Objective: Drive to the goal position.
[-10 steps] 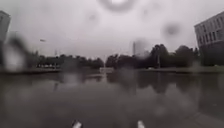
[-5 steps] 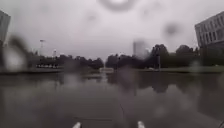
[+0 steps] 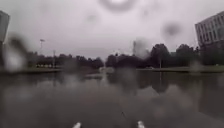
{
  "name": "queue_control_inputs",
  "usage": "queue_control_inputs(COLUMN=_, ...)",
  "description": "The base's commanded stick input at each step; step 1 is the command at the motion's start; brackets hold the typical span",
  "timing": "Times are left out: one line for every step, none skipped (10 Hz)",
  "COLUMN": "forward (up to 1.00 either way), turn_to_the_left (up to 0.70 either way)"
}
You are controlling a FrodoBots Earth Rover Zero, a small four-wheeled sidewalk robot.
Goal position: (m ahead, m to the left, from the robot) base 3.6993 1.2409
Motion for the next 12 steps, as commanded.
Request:
queue_control_inputs(forward=0.70, turn_to_the_left=0.01)
queue_control_inputs(forward=0.70, turn_to_the_left=0.01)
queue_control_inputs(forward=0.70, turn_to_the_left=0.01)
queue_control_inputs(forward=0.70, turn_to_the_left=0.01)
queue_control_inputs(forward=0.70, turn_to_the_left=0.01)
queue_control_inputs(forward=0.70, turn_to_the_left=0.01)
queue_control_inputs(forward=0.70, turn_to_the_left=0.01)
queue_control_inputs(forward=0.70, turn_to_the_left=0.01)
queue_control_inputs(forward=0.70, turn_to_the_left=0.01)
queue_control_inputs(forward=0.70, turn_to_the_left=0.01)
queue_control_inputs(forward=0.70, turn_to_the_left=0.01)
queue_control_inputs(forward=0.70, turn_to_the_left=0.01)
